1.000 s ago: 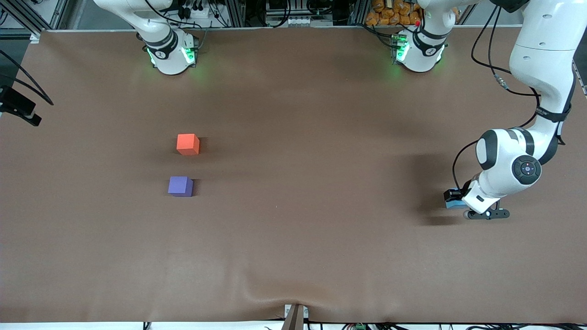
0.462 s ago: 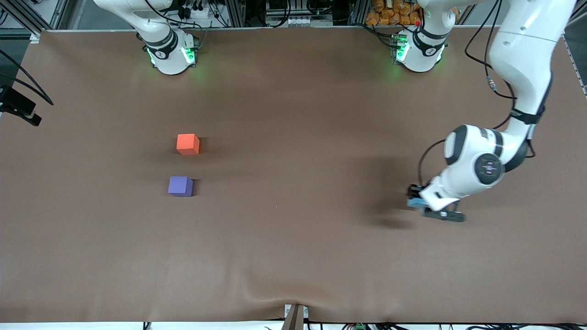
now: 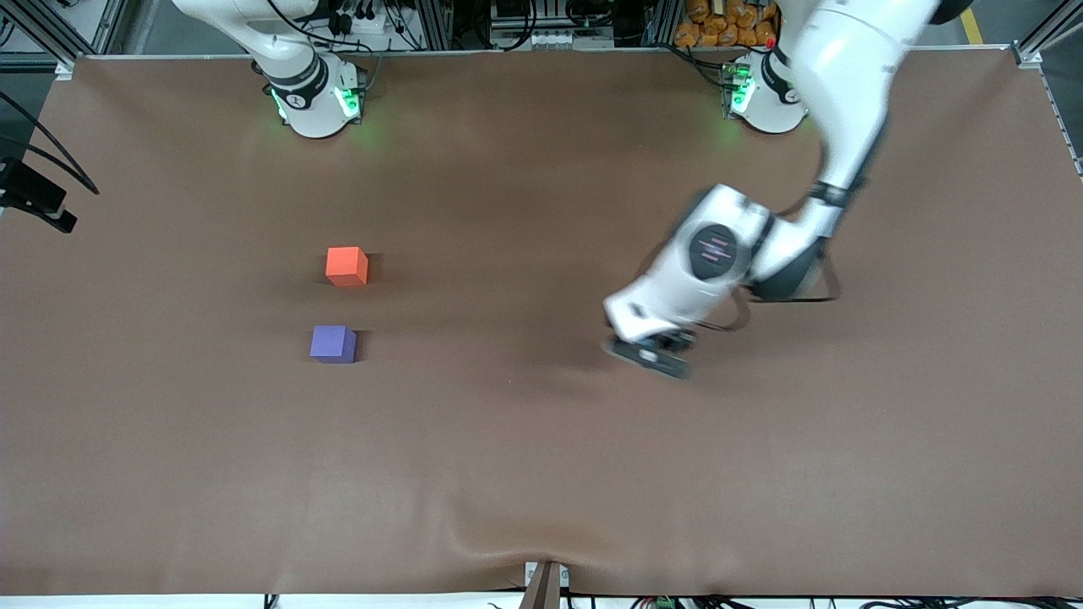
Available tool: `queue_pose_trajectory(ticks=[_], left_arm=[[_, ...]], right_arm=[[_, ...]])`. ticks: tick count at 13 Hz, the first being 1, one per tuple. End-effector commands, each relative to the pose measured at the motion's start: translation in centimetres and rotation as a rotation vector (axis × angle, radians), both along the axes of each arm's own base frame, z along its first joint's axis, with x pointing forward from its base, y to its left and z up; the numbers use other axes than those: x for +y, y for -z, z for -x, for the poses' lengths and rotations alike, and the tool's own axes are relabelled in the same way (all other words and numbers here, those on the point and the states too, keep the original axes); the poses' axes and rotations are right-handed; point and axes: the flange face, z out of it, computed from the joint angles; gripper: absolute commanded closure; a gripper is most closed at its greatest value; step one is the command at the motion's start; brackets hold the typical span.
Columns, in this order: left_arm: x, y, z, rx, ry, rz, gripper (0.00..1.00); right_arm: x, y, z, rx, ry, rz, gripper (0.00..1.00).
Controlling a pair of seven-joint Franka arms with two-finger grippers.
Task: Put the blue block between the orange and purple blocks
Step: 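Carry the light-blue cube with the left gripper toward the table's middle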
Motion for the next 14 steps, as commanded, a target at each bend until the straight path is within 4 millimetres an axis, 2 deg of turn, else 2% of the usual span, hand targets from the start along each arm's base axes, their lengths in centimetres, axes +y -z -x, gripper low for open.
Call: queue_pose_trajectory(ticks=[1, 3, 6, 9, 11, 12, 13, 14], left_arm=[[-7.1, 1.7, 1.5, 0.010, -0.019, 0.014, 1.00], [-11.1, 3.6, 3.4, -0.011, 0.006, -0.009, 1.00], [-16.8, 8.1, 7.1, -0.057, 0.030, -0.068, 1.00], [-19.0, 11.2, 9.5, -0.105, 0.077, -0.070, 1.00], [-20.4, 11.7, 10.9, -0.115, 0.059, -0.039, 1.00], [-20.6, 11.6, 11.2, -0.113, 0.024, -0.034, 0.01], [-20.6, 11.1, 11.2, -0.111, 0.014, -0.035, 0.00], [-20.6, 10.7, 11.4, -0.104, 0.009, -0.043, 0.00]], right_arm=[[0.0, -0.5, 0.0, -0.009, 0.013, -0.004, 0.00], [0.1, -0.5, 0.0, -0.007, 0.011, -0.004, 0.00], [0.6, -0.2, -0.3, -0.004, -0.006, -0.003, 0.00], [0.6, 0.0, -0.5, -0.001, -0.010, -0.003, 0.00], [0.8, 0.9, -1.1, 0.013, -0.014, -0.005, 0.00], [1.2, 2.6, -2.1, 0.042, -0.019, -0.003, 0.00], [2.1, 4.9, -3.5, 0.082, -0.037, 0.006, 0.00], [2.7, 5.8, -3.9, 0.096, -0.047, 0.003, 0.00]])
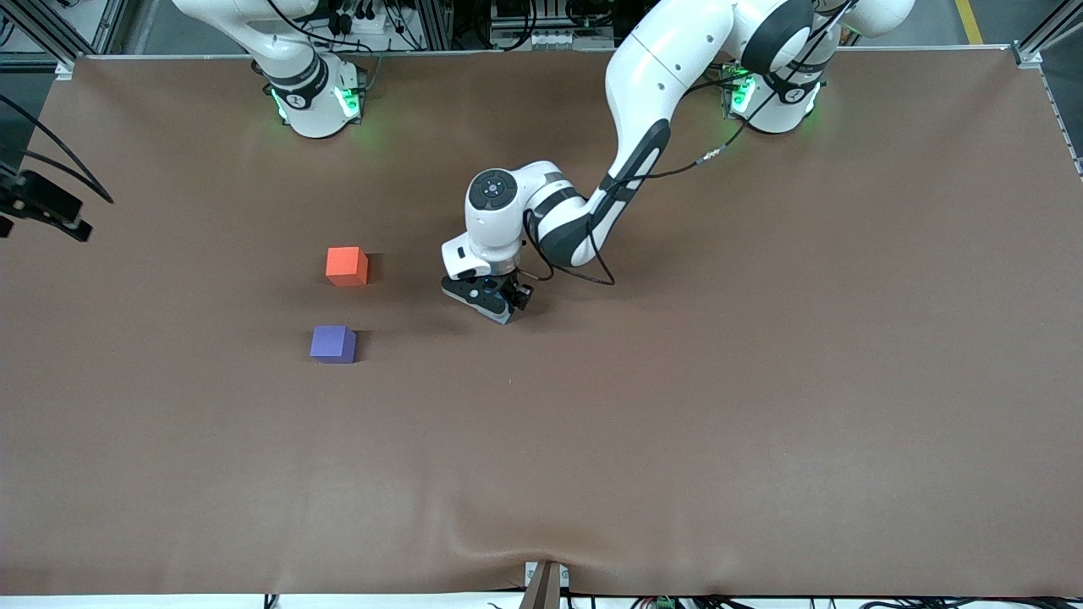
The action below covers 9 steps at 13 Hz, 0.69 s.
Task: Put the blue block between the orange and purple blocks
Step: 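Carry the light-blue cube with the left gripper toward the table's middle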
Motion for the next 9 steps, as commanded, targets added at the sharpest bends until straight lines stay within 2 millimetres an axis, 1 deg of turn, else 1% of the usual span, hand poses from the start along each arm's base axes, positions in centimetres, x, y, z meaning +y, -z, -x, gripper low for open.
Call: queue_pose_trajectory(ticks=[1, 2, 3, 4, 5, 6, 7, 8, 9], left_arm=[[-0.4, -2.0, 0.0, 0.010, -0.031, -0.018, 0.00], [-0.2, -3.3, 0.2, 0.027, -0.033, -0.044, 0.00], [0.1, -5.7, 0.0, 0.028, -0.039, -0.060, 0.00], [0.8, -9.6, -0.8, 0.016, -0.054, -0.061, 0.00], [2.3, -14.1, -2.4, -0.006, -0.079, -0.048, 0.00], [5.1, -18.7, -4.6, -0.023, -0.126, -0.029, 0.00], [8.0, -21.9, -5.9, -0.015, -0.165, -0.041, 0.00], [10.7, -25.1, -6.8, 0.001, -0.206, -0.069, 0.00], [14.5, -27.6, -8.3, 0.028, -0.263, -0.108, 0.00]], right_arm=[[2.0, 2.8, -2.0, 0.046, -0.026, 0.000, 0.00], [3.3, 3.0, -1.9, 0.058, -0.045, -0.001, 0.00], [4.2, 3.5, -2.0, 0.069, -0.062, -0.002, 0.00], [5.5, 4.5, -2.2, 0.089, -0.077, -0.001, 0.00], [6.5, 5.0, -2.1, 0.101, -0.091, 0.001, 0.00], [7.5, 6.1, -2.0, 0.138, -0.100, -0.005, 0.00], [8.7, 7.9, -2.1, 0.178, -0.085, -0.032, 0.00], [10.3, 9.4, -2.1, 0.209, -0.028, -0.085, 0.00], [12.6, 10.3, -2.1, 0.216, 0.042, -0.128, 0.00]])
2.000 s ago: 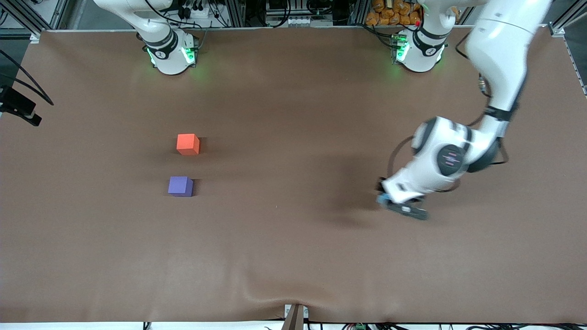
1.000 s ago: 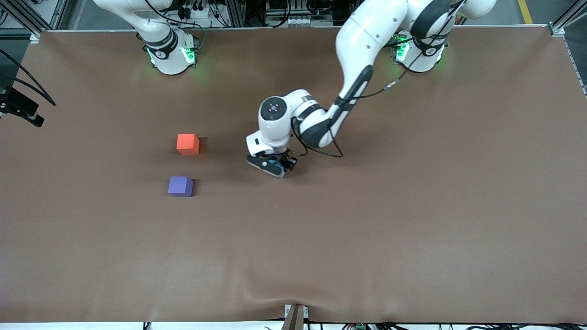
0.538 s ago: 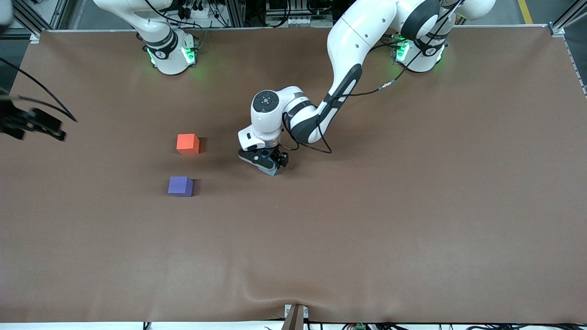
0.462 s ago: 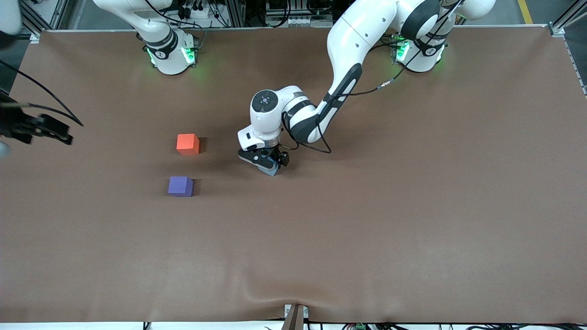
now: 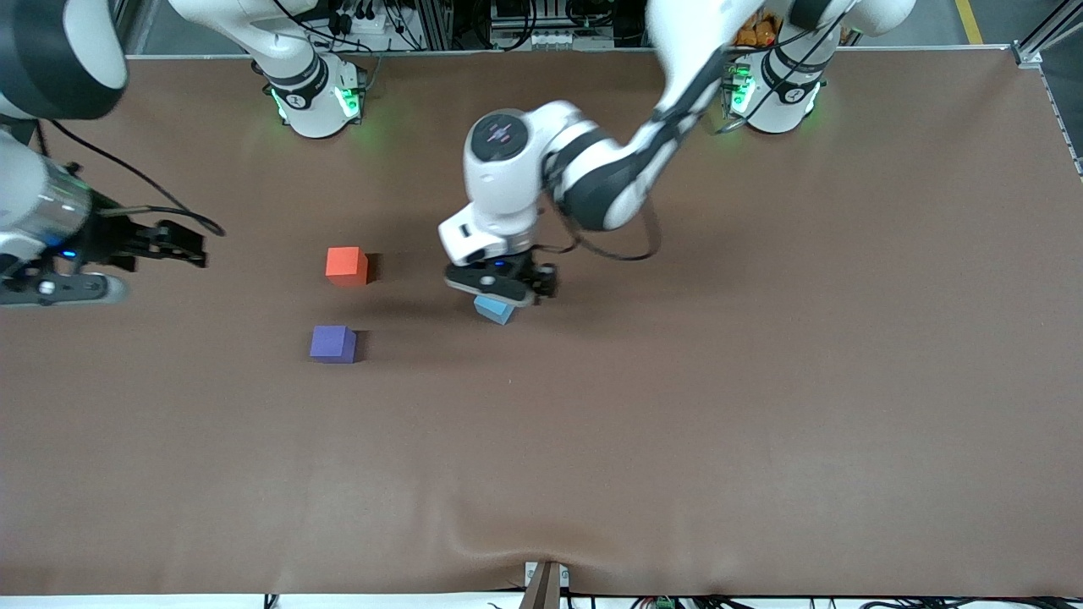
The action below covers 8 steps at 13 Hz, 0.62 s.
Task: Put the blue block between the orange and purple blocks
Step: 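Release the blue cube with the left gripper while the right gripper approaches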
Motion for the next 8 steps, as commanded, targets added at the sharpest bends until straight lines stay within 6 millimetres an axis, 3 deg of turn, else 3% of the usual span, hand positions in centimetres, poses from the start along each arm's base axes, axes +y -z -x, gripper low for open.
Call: queue_pose_trajectory(ticks=[1, 3, 8], left_arm=[[9.5, -6.3, -2.3, 0.070, -0.135, -0.073, 0.00], [16.3, -10.7, -4.0, 0.092, -0.213, -0.108, 0.00], [34.3, -17.5, -8.4, 0.103, -0.307, -0.088, 0.00]], right_arm=[[6.2, 3.2, -0.3, 0.027, 0.167, -0.034, 0.00], [13.4, 6.7, -0.5, 0.033, 0.277, 0.008, 0.00], [24.0, 14.4, -0.1, -0.007, 0.371, 0.038, 0.00]])
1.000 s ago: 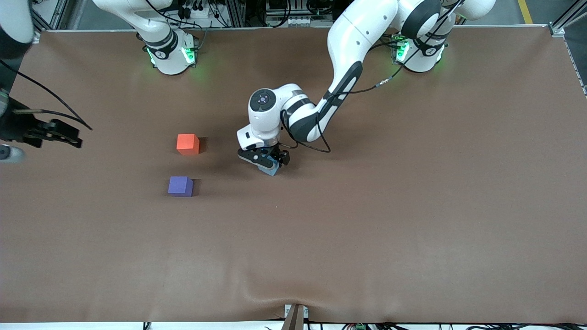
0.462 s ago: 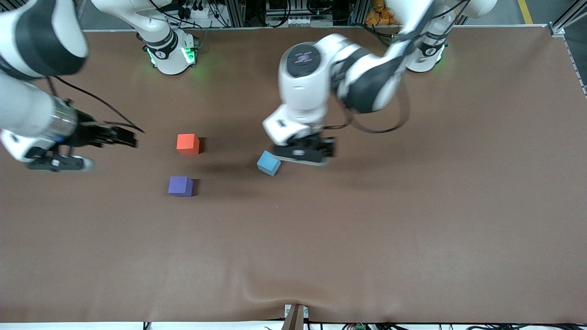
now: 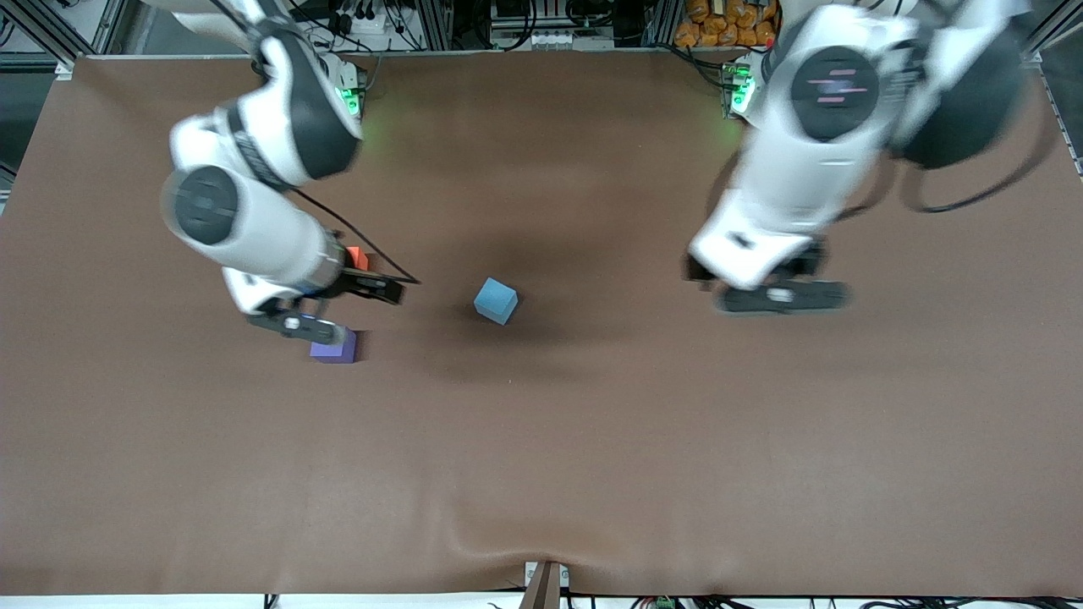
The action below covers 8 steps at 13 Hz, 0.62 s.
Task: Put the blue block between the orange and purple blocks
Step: 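Release the blue cube with the left gripper while the right gripper approaches, then grasp the blue cube with the right gripper while the left gripper withdraws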
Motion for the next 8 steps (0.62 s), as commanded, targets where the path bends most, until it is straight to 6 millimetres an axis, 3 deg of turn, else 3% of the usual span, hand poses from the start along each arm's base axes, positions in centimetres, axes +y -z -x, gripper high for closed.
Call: queue_pose_trajectory(ticks=[1, 3, 4, 5, 8], left_arm=[[8.5, -2.9, -0.5, -0.007, -0.037, 0.037, 0.00], [15.4, -3.9, -1.4, -0.009, -0.066, 0.095, 0.00], [18.2, -4.2, -1.6, -0.011, -0.077, 0.116, 0.00], [20.2, -4.5, -1.6, -0.014, -0.084, 0.118, 0.00], [23.1, -5.0, -1.4, -0.020, -0.107, 0.117, 0.00]], right_arm=[[4.3, 3.2, 0.5, -0.015, 0.053, 0.011, 0.00], [8.4, 7.4, 1.9, -0.015, 0.019, 0.037, 0.00], [9.2, 9.3, 2.5, -0.019, 0.029, 0.051, 0.00], [10.4, 11.5, 3.2, -0.032, 0.037, 0.053, 0.00], [12.7, 16.4, 5.2, -0.040, 0.003, 0.064, 0.00]])
